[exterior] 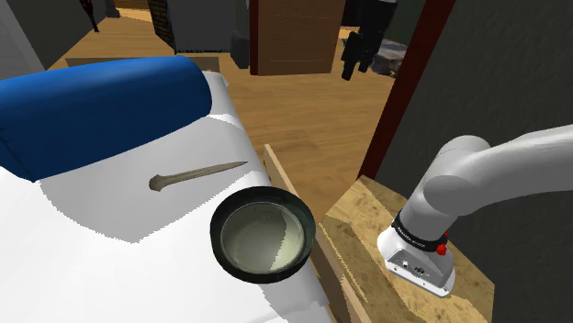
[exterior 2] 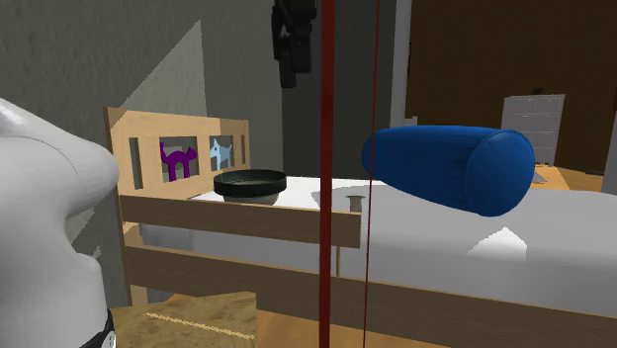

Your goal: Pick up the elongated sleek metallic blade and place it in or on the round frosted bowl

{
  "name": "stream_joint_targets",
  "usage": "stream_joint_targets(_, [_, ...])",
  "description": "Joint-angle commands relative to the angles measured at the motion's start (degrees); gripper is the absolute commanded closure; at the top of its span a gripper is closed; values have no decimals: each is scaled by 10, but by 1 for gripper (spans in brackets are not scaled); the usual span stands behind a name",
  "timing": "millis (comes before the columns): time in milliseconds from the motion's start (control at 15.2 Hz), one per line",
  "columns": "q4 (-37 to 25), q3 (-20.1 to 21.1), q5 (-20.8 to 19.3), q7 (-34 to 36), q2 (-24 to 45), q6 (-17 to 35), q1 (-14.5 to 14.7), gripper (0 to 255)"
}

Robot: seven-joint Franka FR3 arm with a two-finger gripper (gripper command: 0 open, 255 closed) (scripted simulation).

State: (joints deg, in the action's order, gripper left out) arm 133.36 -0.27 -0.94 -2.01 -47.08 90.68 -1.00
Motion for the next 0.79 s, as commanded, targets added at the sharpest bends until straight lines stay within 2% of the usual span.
stream_joint_targets(0, [0,0,0,0,0,0,0,0])
stream_joint_targets(726, [-35,22,8,-105,193,151,70,0])
